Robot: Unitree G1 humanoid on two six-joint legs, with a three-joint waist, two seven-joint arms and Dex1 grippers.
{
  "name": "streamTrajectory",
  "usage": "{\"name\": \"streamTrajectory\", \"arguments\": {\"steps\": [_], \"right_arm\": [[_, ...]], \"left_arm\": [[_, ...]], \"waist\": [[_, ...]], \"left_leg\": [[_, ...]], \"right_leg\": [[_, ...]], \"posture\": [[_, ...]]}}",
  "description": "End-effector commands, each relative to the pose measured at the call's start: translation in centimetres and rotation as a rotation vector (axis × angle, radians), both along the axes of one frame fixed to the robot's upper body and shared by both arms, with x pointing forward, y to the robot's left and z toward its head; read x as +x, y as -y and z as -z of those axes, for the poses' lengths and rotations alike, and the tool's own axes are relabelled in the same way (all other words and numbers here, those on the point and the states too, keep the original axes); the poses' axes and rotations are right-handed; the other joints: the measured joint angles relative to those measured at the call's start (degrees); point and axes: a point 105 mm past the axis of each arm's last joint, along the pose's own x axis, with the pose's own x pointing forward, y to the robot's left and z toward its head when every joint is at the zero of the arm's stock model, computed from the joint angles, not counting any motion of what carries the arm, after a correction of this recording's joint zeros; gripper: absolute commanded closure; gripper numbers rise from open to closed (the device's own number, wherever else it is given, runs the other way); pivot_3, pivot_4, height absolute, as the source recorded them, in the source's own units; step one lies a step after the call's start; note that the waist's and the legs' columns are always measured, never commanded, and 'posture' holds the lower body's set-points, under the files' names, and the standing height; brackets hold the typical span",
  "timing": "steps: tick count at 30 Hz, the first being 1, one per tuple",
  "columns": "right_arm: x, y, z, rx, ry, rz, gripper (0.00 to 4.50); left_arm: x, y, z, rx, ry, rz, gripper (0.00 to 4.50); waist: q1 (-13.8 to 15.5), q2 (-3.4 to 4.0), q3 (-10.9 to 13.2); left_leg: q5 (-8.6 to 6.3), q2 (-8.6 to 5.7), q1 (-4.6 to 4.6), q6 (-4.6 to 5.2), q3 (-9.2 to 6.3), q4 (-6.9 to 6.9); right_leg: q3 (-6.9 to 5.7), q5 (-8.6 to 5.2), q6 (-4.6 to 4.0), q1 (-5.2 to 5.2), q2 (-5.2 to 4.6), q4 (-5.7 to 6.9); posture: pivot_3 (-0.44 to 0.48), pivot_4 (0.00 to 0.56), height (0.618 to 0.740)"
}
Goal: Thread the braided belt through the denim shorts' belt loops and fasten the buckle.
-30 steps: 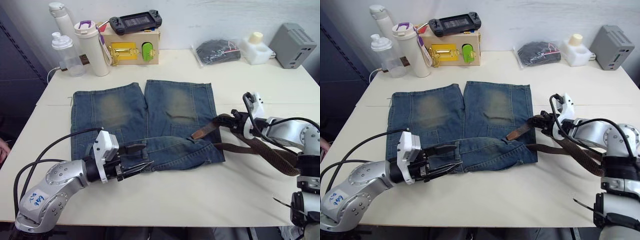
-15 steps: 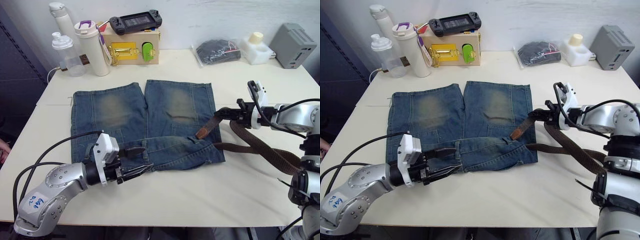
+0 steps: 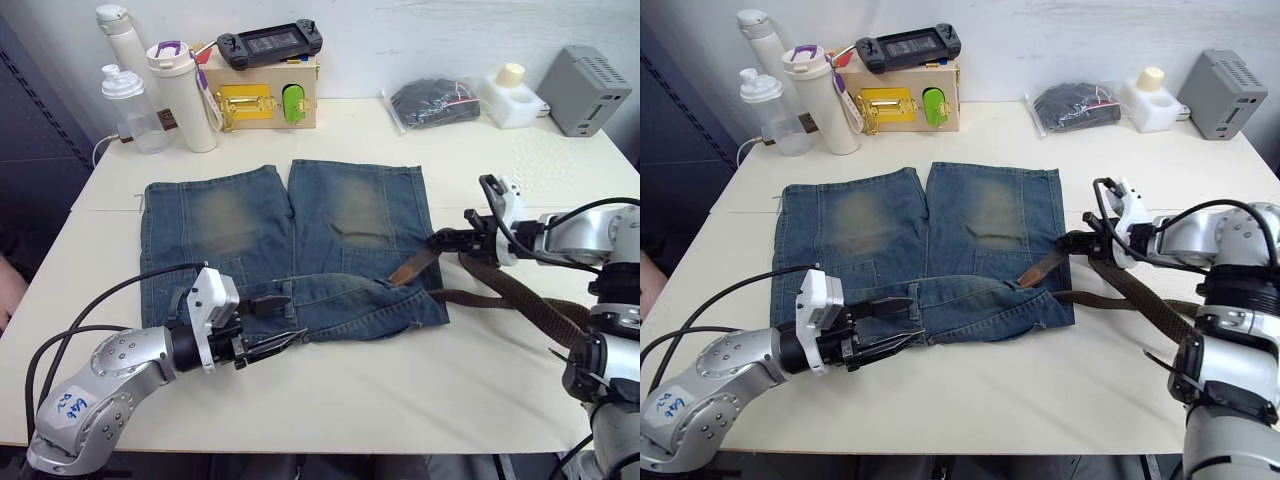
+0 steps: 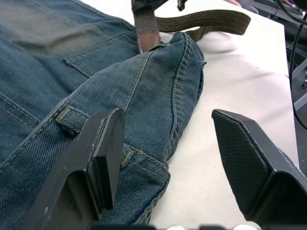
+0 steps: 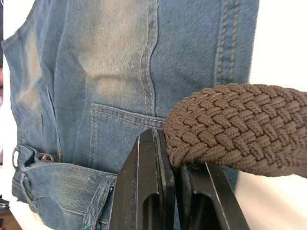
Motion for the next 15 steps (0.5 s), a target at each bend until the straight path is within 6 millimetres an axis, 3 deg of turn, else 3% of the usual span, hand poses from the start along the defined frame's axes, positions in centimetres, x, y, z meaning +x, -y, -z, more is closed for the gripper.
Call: {"name": "streamTrajectory", "arguments": {"steps": [1,8,15], "right_arm": [[-0.2,-1.3,-0.9,-0.005,0.048,-0.063,4.5],[-0.8,-2.8,-1.1,0.041,0.057,-0.139,4.5],[-0.7,-1.4,-1.3,0.057,0.034,-0.096,4.5]], "left_arm": [[-0.2,0.1,-0.7,-0.003,0.036,0.005,1.28],[-0.2,0.0,-0.7,0.005,0.038,-0.001,1.28],[-0.1,0.1,-0.5,0.011,0.039,-0.003,1.28]], "waist": [[0.0,0.0,0.0],[-0.01,0.0,0.0],[0.05,0.0,0.0]], "left_leg": [[0.0,0.0,0.0,0.0,0.0,0.0],[0.0,0.0,0.0,0.0,-0.01,0.01],[0.0,0.0,0.0,0.0,-0.01,0.01]], "right_leg": [[0.0,0.0,0.0,0.0,0.0,0.0],[0.0,0.0,0.0,0.0,0.0,0.01],[0.0,0.0,0.0,0.0,-0.01,0.01]], "posture": [[0.0,0.15,0.645],[0.0,0.15,0.645],[0.0,0.15,0.645]]}}
